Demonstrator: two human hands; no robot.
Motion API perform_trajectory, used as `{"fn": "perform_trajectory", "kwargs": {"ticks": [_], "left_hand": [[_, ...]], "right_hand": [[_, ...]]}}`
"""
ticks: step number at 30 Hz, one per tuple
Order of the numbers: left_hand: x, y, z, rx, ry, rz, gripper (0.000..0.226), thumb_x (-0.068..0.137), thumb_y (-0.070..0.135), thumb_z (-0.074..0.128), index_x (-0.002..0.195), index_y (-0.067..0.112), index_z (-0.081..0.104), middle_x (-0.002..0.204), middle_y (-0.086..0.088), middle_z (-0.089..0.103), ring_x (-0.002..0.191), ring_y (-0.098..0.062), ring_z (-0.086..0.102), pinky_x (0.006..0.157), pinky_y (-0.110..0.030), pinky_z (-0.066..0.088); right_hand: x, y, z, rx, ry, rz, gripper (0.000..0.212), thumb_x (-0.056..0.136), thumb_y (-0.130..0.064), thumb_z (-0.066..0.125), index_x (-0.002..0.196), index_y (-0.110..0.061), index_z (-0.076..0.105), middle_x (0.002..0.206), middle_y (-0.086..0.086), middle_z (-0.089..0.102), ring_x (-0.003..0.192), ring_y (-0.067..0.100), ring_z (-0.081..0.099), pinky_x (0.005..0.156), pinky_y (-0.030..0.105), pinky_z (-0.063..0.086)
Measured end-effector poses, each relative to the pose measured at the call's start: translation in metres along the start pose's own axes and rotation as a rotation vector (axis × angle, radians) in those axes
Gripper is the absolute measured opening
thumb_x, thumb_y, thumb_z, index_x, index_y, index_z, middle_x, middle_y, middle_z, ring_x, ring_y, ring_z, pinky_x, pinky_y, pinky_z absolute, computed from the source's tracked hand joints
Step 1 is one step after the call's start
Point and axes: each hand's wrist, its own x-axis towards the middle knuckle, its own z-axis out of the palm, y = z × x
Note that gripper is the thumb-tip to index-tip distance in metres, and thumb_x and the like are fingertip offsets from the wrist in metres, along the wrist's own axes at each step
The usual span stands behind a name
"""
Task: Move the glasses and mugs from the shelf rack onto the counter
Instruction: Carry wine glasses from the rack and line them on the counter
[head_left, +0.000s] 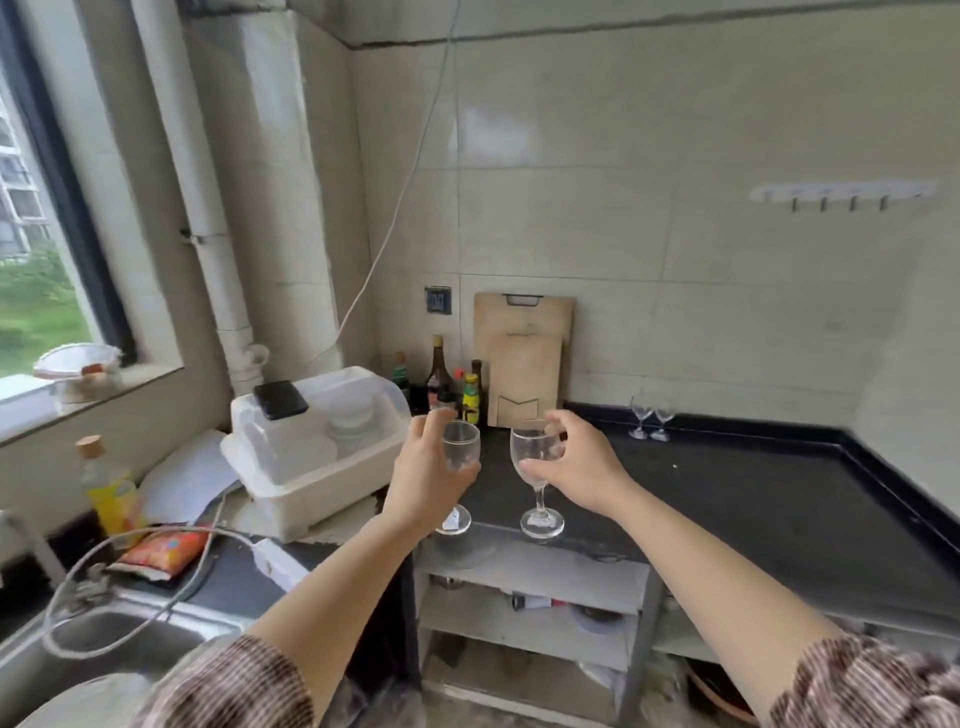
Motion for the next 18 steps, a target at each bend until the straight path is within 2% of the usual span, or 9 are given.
{"fn": "perform_trajectory", "kwargs": {"ticks": [3, 5, 8, 14, 18], "left_hand": [[0.044, -0.001, 0.052, -0.027, -0.056, 0.001, 0.061, 0.075, 0.028, 0.075, 0.128, 0.025, 0.044, 0.128, -0.003, 0.048, 0.098, -0.014, 0.054, 0.08, -0.022, 0.042], [0.074, -0.002, 0.088, -0.059, -0.085, -0.009, 0.063, 0.075, 0.029, 0.075, 0.129, 0.026, 0.043, 0.13, -0.002, 0.047, 0.098, -0.012, 0.052, 0.079, -0.022, 0.041], [0.117, -0.001, 0.142, -0.091, -0.122, -0.03, 0.068, 0.074, 0.03, 0.076, 0.132, 0.025, 0.041, 0.134, -0.002, 0.045, 0.105, -0.018, 0.055, 0.082, -0.025, 0.045], [0.176, 0.011, 0.243, -0.112, -0.277, -0.022, 0.078, 0.076, 0.024, 0.074, 0.142, 0.019, 0.034, 0.141, -0.004, 0.039, 0.117, -0.026, 0.053, 0.094, -0.034, 0.046], [0.198, 0.022, 0.305, -0.103, -0.404, -0.002, 0.076, 0.078, 0.024, 0.07, 0.144, 0.013, 0.034, 0.14, -0.002, 0.037, 0.117, -0.023, 0.051, 0.092, -0.027, 0.042]], "right_hand": [[0.035, 0.041, -0.021, -0.008, 0.048, 0.065, 0.08, 0.071, -0.028, 0.081, 0.14, -0.016, 0.043, 0.13, 0.0, 0.055, 0.105, 0.015, 0.058, 0.087, 0.027, 0.048], [0.061, 0.067, -0.035, -0.014, 0.078, 0.108, 0.079, 0.069, -0.028, 0.081, 0.138, -0.016, 0.045, 0.127, 0.0, 0.056, 0.102, 0.013, 0.058, 0.086, 0.026, 0.047], [0.097, 0.105, -0.052, -0.025, 0.111, 0.177, 0.08, 0.069, -0.027, 0.081, 0.139, -0.015, 0.045, 0.127, 0.001, 0.056, 0.102, 0.013, 0.057, 0.085, 0.024, 0.043], [0.141, 0.178, -0.087, -0.038, 0.193, 0.319, 0.079, 0.067, -0.023, 0.082, 0.138, -0.013, 0.047, 0.129, 0.003, 0.057, 0.11, 0.021, 0.059, 0.092, 0.029, 0.046], [0.159, 0.22, -0.115, -0.084, 0.228, 0.385, 0.074, 0.066, -0.02, 0.082, 0.133, -0.014, 0.051, 0.119, -0.002, 0.056, 0.099, 0.015, 0.057, 0.082, 0.024, 0.04]]}}
